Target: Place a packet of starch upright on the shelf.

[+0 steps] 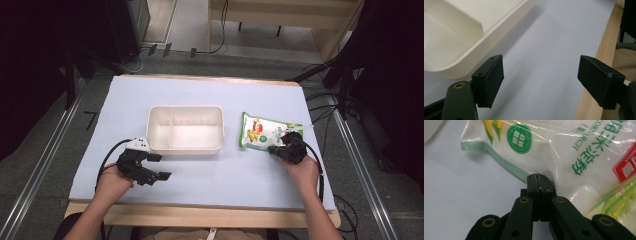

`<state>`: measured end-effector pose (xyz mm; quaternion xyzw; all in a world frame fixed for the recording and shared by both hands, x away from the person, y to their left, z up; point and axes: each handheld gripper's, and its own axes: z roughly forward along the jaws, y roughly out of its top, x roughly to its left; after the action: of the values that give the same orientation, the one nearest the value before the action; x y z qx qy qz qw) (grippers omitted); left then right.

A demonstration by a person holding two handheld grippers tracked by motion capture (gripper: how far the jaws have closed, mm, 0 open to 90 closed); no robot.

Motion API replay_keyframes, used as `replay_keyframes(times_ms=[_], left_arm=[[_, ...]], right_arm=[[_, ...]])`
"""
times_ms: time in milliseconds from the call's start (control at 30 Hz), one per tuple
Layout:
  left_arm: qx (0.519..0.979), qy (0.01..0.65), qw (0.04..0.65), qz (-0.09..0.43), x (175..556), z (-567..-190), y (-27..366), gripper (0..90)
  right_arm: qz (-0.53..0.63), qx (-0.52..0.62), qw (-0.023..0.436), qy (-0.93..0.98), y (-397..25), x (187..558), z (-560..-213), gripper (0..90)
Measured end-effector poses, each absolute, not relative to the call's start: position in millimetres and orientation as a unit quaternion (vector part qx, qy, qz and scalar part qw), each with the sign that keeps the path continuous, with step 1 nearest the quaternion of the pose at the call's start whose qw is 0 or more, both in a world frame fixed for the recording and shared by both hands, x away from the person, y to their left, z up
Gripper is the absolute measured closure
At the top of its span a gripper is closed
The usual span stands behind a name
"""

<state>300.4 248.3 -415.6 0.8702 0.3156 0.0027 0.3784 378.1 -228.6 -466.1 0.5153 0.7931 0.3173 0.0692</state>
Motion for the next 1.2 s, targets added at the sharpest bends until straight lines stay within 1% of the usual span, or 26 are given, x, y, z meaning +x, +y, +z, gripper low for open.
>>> replay_keyframes(times_ms=[133, 200, 267, 300, 333, 367, 400, 433, 500, 567, 633, 700, 733, 767, 800, 1200], left_arm=[[0.871, 0.315, 0.377, 0.003, 300.9, -415.5, 248.2, 21.8], [0.87, 0.316, 0.379, 0.001, 301.0, -415.0, 248.5, 21.8], [0.869, 0.315, 0.383, 0.0, 301.0, -415.4, 248.6, 21.8], [0.868, 0.315, 0.383, 0.0, 301.0, -415.4, 248.6, 21.8], [0.869, 0.315, 0.382, 0.001, 301.0, -415.5, 248.5, 21.8], [0.87, 0.316, 0.378, 0.002, 301.0, -415.3, 248.4, 21.8], [0.871, 0.316, 0.377, 0.002, 300.7, -415.2, 248.3, 21.8], [0.871, 0.316, 0.377, 0.002, 300.7, -415.2, 248.3, 21.8], [0.869, 0.315, 0.381, 0.003, 299.9, -415.4, 248.5, 21.8], [0.87, 0.315, 0.38, 0.002, 299.6, -415.5, 249.5, 21.8], [0.87, 0.315, 0.38, 0.002, 299.6, -416.0, 249.9, 21.8], [0.87, 0.314, 0.382, 0.003, 298.7, -416.1, 250.4, 21.8], [0.87, 0.314, 0.381, 0.004, 297.4, -415.7, 251.2, 21.8], [0.87, 0.314, 0.381, 0.004, 297.4, -415.7, 251.2, 21.8], [0.869, 0.312, 0.383, 0.005, 296.3, -416.2, 252.0, 21.8], [0.864, 0.331, 0.38, 0.014, 281.3, -416.5, 264.7, 21.8]], right_arm=[[0.313, 0.535, 0.065, 0.782, -236.8, 382.2, -464.5, 90.0], [0.309, 0.541, 0.047, 0.781, -239.2, 385.3, -457.9, 90.0], [0.338, 0.541, 0.033, 0.77, -240.0, 385.0, -450.3, 90.0], [0.338, 0.541, 0.033, 0.77, -240.0, 385.0, -450.3, 90.0], [0.364, 0.539, 0.035, 0.759, -235.8, 386.3, -439.2, 90.0], [0.364, 0.539, 0.035, 0.759, -235.8, 386.3, -439.2, 90.0], [0.361, 0.527, 0.056, 0.767, -226.6, 392.5, -429.3, 90.0], [0.361, 0.527, 0.056, 0.767, -226.6, 392.5, -429.3, 90.0], [0.359, 0.525, 0.063, 0.769, -220.3, 404.6, -425.5, 90.0], [0.37, 0.531, 0.052, 0.761, -215.8, 426.0, -423.3, 90.0], [0.374, 0.531, 0.053, 0.758, -210.5, 440.1, -421.5, 90.0], [0.373, 0.529, 0.055, 0.76, -207.0, 446.6, -421.0, 90.0], [0.366, 0.523, 0.063, 0.767, -199.7, 458.2, -421.5, 90.0], [0.366, 0.523, 0.063, 0.767, -199.7, 458.2, -421.5, 90.0], [0.357, 0.522, 0.068, 0.771, -194.0, 469.9, -423.8, 90.0], [0.333, 0.534, 0.064, 0.774, -176.1, 509.0, -442.4, 90.0]])
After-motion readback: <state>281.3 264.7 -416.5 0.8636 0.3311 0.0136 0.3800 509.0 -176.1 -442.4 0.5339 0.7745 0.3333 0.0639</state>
